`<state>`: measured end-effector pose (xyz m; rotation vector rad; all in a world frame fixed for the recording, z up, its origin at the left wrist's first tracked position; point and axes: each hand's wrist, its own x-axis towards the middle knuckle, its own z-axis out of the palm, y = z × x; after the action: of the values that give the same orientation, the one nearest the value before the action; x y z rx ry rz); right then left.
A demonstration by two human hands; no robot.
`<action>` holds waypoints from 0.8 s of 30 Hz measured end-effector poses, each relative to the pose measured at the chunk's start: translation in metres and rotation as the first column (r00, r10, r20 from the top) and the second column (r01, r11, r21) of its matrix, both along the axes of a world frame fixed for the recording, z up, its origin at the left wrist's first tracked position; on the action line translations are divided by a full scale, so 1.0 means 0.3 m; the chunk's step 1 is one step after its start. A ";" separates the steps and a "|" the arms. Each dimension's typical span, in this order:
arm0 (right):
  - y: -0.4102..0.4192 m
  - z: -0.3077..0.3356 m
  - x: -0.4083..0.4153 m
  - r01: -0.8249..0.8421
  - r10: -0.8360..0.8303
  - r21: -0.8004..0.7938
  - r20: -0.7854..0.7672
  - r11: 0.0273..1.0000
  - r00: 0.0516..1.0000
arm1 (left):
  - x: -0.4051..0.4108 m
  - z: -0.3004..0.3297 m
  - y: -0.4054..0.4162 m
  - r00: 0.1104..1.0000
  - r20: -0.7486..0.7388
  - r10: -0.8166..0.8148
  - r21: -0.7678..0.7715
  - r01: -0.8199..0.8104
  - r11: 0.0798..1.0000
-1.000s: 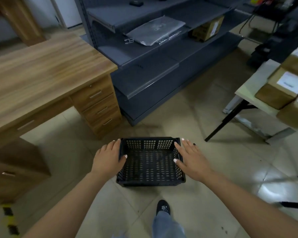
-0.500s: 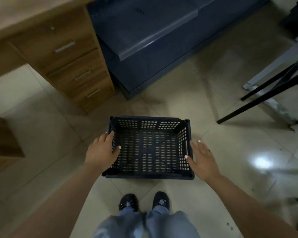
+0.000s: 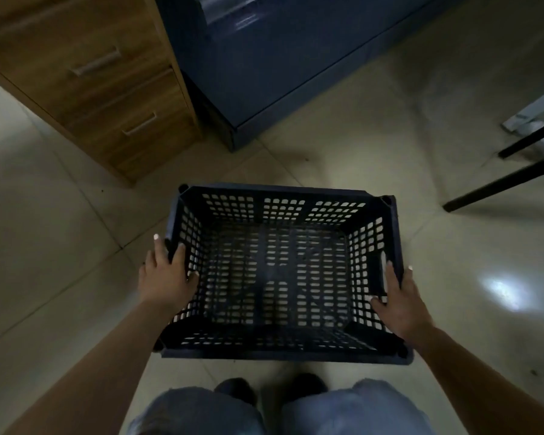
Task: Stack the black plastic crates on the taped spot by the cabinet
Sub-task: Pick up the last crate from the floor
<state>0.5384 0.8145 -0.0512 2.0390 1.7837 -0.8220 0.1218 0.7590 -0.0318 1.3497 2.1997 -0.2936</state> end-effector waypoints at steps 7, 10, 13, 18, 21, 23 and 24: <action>0.055 0.068 0.006 0.194 -0.187 0.034 -0.150 0.980 0.971 | 0.036 0.024 0.033 0.958 0.131 0.254 -0.047 -0.250 0.967; 0.053 0.203 0.016 0.198 -0.187 0.065 -0.148 0.978 0.971 | 0.040 0.153 0.010 0.959 0.119 0.257 -0.029 -0.256 0.966; 0.030 0.399 0.010 0.200 -0.186 0.063 -0.175 0.978 0.967 | 0.041 0.339 -0.025 0.960 0.121 0.254 -0.036 -0.252 0.967; -0.043 0.804 -0.005 0.199 -0.170 0.106 -0.234 0.974 0.957 | 0.030 0.701 -0.119 0.974 0.088 0.211 -0.010 -0.210 0.978; -0.104 1.057 -0.025 0.192 -0.153 0.132 -0.260 0.972 0.953 | -0.006 0.909 -0.186 0.974 0.086 0.210 0.020 -0.212 0.977; -0.145 1.205 -0.036 0.183 -0.129 0.172 -0.281 0.968 0.951 | -0.033 1.047 -0.228 0.977 0.077 0.199 0.045 -0.203 0.978; -0.163 1.270 -0.043 0.172 -0.108 0.206 -0.292 0.963 0.950 | -0.045 1.113 -0.249 0.979 0.068 0.190 0.068 -0.195 0.979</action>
<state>0.5256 0.7656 0.3298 2.3183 1.9791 -1.0324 0.1083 0.6843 0.3022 1.1559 2.2882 -0.0983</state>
